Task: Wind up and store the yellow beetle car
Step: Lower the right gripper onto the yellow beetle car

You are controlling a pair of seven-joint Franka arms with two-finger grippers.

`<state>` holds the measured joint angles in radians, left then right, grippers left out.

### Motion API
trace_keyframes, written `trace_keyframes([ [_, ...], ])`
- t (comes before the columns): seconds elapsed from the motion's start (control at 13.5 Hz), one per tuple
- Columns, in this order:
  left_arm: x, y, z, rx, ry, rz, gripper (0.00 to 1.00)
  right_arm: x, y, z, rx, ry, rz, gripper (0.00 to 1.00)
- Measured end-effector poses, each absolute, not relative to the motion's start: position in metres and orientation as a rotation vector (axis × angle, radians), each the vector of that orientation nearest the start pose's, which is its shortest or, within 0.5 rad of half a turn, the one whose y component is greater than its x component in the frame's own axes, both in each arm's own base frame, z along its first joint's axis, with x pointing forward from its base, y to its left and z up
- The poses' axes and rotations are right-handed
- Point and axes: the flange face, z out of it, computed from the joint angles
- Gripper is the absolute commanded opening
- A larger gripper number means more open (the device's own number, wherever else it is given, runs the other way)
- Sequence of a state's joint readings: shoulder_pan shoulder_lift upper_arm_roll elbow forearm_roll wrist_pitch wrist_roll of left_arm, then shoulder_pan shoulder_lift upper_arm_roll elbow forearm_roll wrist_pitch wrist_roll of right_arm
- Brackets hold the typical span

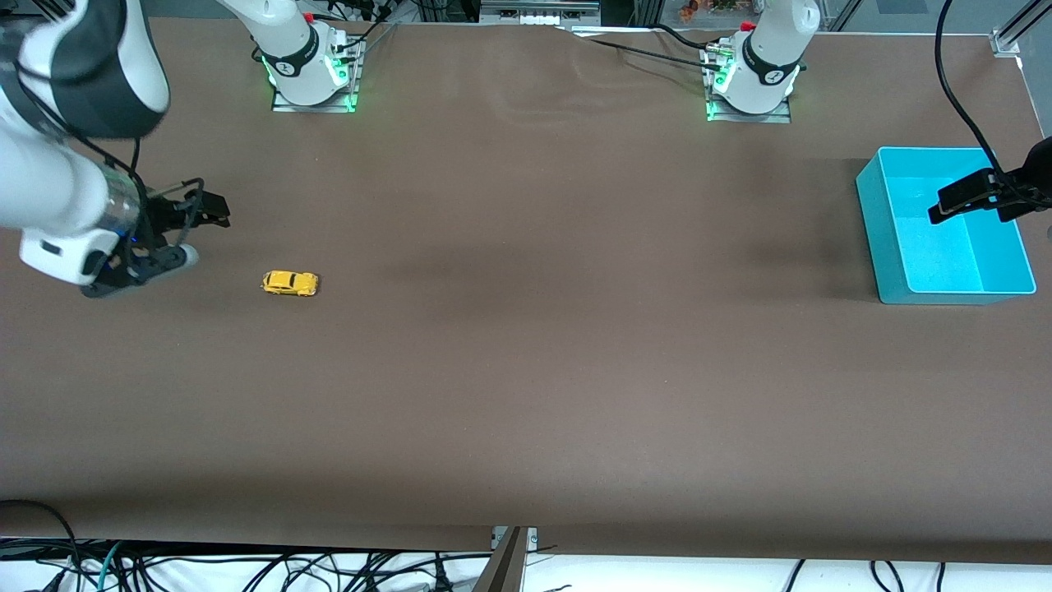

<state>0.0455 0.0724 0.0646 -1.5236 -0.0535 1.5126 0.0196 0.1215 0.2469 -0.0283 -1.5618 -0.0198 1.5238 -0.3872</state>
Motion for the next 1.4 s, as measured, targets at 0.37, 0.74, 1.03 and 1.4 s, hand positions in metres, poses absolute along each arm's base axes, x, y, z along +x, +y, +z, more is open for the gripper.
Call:
trace_keyframes([
  [0.37, 0.567, 0.055, 0.601, -3.19, -0.144, 0.127, 1.0, 0.608, 0.053, 0.394, -2.829, -1.186, 0.396, 1.0],
  [0.74, 0.567, 0.055, 0.601, -3.19, -0.144, 0.127, 1.0, 0.581, 0.049, 0.304, -2.627, -1.586, 0.289, 1.0],
  [1.03, 0.567, 0.055, 0.602, -3.19, -0.143, 0.127, 1.0, 0.555, 0.044, 0.256, -2.517, -1.816, 0.17, 0.99],
  [1.4, 0.567, 0.055, 0.602, -3.19, -0.143, 0.127, 1.0, 0.537, 0.032, 0.23, -2.396, -2.057, 0.043, 0.98],
])
